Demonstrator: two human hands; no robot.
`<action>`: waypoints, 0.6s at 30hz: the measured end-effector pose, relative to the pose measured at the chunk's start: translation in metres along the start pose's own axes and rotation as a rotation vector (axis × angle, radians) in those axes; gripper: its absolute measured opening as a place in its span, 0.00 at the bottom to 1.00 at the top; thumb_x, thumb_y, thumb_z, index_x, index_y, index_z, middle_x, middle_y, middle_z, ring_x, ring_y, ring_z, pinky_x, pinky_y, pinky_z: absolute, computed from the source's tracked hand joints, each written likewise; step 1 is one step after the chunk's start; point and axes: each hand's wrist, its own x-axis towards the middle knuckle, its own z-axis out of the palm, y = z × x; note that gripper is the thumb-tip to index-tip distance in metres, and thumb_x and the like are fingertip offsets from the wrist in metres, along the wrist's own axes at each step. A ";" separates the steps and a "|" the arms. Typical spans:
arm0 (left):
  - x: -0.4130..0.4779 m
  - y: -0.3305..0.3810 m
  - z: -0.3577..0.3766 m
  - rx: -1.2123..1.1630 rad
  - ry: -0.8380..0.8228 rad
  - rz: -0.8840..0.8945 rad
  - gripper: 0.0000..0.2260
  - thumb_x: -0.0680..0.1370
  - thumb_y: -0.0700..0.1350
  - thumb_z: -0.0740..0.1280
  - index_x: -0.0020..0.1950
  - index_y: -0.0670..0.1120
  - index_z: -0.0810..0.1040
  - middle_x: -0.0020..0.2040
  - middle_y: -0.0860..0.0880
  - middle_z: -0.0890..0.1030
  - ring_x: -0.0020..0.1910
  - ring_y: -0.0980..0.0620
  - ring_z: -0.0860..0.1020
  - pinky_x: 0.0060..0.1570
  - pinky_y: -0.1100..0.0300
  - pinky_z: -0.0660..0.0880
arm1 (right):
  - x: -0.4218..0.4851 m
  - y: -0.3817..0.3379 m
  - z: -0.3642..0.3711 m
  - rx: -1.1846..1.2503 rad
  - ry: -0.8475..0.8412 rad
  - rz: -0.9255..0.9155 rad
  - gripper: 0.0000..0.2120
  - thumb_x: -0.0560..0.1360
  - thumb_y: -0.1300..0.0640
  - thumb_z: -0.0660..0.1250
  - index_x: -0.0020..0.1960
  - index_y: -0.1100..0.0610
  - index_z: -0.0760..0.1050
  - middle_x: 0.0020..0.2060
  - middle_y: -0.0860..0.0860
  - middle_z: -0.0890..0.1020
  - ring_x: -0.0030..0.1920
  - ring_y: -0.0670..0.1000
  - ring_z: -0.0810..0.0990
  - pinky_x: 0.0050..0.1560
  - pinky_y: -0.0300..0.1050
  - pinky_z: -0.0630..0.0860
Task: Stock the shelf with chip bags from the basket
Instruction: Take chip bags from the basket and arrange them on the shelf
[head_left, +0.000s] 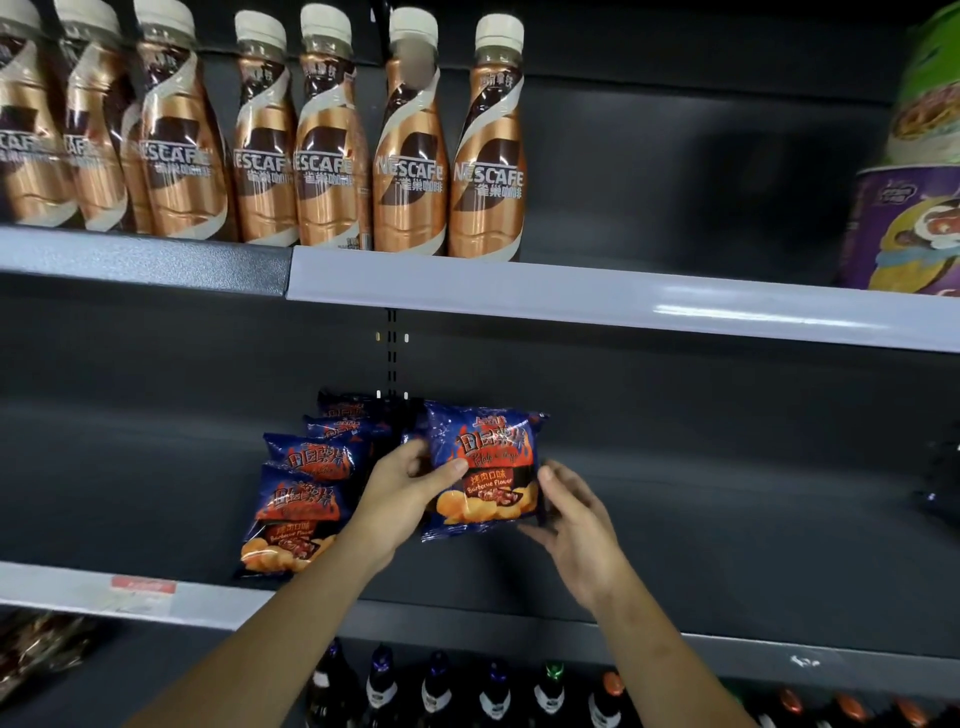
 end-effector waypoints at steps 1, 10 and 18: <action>-0.001 -0.001 0.000 0.025 -0.015 0.008 0.11 0.77 0.44 0.72 0.58 0.48 0.81 0.53 0.49 0.86 0.54 0.50 0.84 0.56 0.54 0.79 | -0.001 -0.001 0.001 -0.038 -0.016 -0.012 0.24 0.73 0.50 0.76 0.66 0.58 0.77 0.59 0.58 0.84 0.60 0.61 0.83 0.55 0.53 0.81; 0.006 -0.018 0.000 0.268 0.154 0.026 0.24 0.74 0.55 0.74 0.67 0.49 0.74 0.61 0.50 0.79 0.60 0.53 0.78 0.63 0.51 0.77 | 0.001 0.004 0.011 -0.107 0.018 -0.035 0.16 0.77 0.61 0.71 0.64 0.60 0.78 0.54 0.57 0.86 0.56 0.58 0.85 0.62 0.56 0.80; 0.005 -0.030 -0.006 0.378 0.175 0.024 0.17 0.78 0.52 0.70 0.64 0.47 0.76 0.57 0.51 0.80 0.55 0.55 0.79 0.56 0.58 0.78 | 0.007 0.016 0.021 -0.220 0.051 -0.033 0.12 0.78 0.60 0.70 0.62 0.57 0.80 0.51 0.53 0.88 0.53 0.54 0.86 0.58 0.52 0.81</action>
